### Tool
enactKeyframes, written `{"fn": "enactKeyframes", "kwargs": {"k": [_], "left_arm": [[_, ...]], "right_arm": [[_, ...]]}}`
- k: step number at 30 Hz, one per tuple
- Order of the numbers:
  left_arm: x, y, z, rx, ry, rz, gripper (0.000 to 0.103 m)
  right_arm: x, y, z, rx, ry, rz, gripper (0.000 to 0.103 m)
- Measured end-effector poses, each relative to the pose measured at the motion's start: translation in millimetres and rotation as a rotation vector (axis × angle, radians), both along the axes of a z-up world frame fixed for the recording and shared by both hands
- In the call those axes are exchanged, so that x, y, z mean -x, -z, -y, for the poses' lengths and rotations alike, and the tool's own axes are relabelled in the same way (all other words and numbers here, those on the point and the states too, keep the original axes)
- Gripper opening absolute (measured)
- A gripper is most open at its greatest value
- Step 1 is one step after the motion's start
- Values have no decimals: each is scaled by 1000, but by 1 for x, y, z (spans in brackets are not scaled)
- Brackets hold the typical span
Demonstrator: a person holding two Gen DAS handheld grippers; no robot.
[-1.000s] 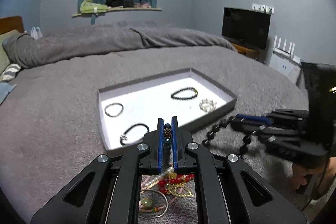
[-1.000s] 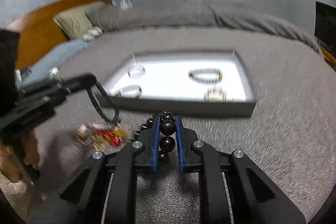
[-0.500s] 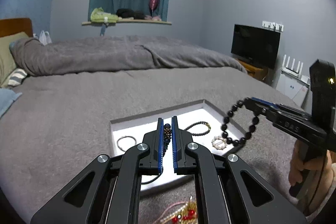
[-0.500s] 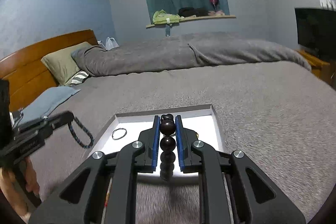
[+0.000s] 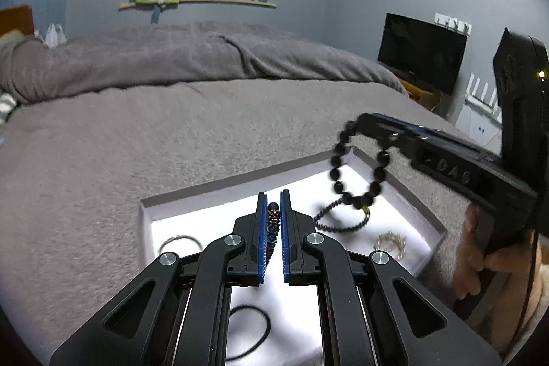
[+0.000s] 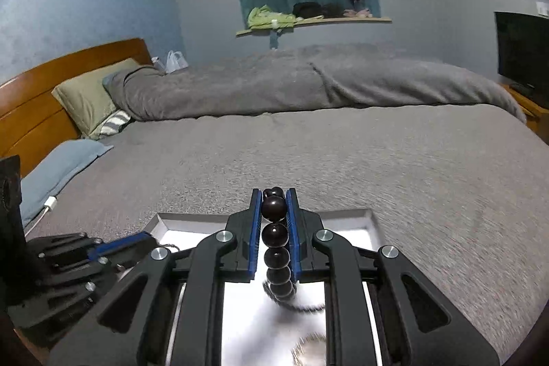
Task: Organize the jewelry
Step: 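Carry both bead bracelets into the grey box and open both grippers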
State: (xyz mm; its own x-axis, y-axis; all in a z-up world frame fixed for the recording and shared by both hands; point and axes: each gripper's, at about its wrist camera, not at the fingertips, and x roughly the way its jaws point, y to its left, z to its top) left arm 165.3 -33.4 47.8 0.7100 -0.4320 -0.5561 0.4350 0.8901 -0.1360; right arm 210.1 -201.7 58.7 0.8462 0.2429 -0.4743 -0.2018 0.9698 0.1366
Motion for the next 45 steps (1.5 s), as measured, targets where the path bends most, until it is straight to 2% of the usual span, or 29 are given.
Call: {"fn": "enactKeyframes", "kwargs": {"k": [3,7,10,15,21,26,31,34,36,38,39,41,43,45], "left_arm": [[-11,11,0,-27,-25,-31,8],[-22,22,-8,-76,-95,-78,8],[-24,26,-12,-117,-125,-84,8],[-30,37,-9,-148,-125,-117,8],[-38,46,-16,-143,-141,-155,8],[-39,48,-16,-161,-148,-159,8],[-41,49,-16,-165,-151,-163,8],[-42,51,-16,-163,-152,-171,8],[-42,51,-16,-162,-153,-173,9],[-41,50,-15,-160,-159,-169,25],[-40,48,-16,-155,-164,-159,29],[-39,45,-17,-150,-168,-146,30],[-37,43,-16,-152,-172,-134,30],[-36,42,-17,-150,-177,-126,31]], "right_arm": [[-14,7,-7,39,7,-20,14],[-36,17,-7,85,73,-104,14],[-49,24,2,77,121,-180,14],[-56,38,9,64,152,-240,14],[-57,43,14,58,184,-261,14],[-49,37,18,159,255,-232,14],[-55,48,24,155,244,-293,14],[-53,47,27,142,244,-284,14],[-53,48,27,142,243,-292,18],[-53,49,28,135,244,-293,23],[-50,48,29,127,246,-285,29],[-47,45,30,114,249,-269,37],[-43,43,34,98,249,-253,50],[-40,42,39,73,246,-248,58]]}}
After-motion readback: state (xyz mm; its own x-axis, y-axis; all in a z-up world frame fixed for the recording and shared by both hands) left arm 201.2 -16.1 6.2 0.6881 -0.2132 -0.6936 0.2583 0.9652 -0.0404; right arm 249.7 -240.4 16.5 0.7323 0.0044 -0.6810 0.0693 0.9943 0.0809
